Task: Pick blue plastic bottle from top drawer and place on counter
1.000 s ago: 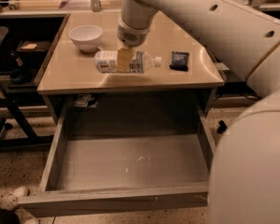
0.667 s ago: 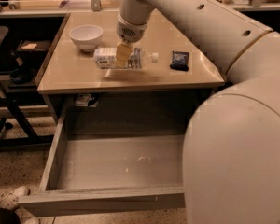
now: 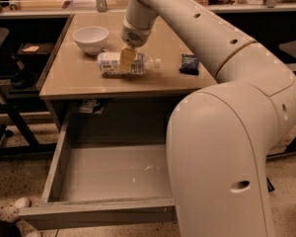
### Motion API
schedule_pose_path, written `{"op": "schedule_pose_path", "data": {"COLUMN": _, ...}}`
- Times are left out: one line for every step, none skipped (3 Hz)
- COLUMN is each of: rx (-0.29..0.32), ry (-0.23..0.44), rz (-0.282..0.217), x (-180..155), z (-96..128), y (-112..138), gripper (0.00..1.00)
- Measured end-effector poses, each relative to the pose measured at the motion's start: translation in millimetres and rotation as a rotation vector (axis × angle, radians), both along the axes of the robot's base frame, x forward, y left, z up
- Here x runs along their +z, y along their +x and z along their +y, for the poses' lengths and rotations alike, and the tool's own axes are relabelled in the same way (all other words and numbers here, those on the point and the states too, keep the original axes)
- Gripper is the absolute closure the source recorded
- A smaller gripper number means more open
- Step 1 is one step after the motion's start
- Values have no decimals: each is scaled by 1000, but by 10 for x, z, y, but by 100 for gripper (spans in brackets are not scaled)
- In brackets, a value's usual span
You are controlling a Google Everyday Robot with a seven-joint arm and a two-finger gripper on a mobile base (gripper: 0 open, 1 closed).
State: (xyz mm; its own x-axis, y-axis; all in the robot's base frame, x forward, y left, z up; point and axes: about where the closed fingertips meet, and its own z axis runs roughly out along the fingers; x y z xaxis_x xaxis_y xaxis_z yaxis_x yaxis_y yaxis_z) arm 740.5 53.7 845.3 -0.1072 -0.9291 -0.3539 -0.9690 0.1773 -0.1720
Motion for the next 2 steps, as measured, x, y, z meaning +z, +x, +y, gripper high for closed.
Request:
{"op": "schedule_pose_path", "data": {"rx": 2, "ry": 11, "rz": 21, "x": -126, "z": 6, "y": 62, "gripper": 100}}
{"op": "schedule_pose_path", "data": {"rx": 2, "ry": 11, "rz": 21, "x": -112, "z": 6, "y": 62, "gripper": 90}}
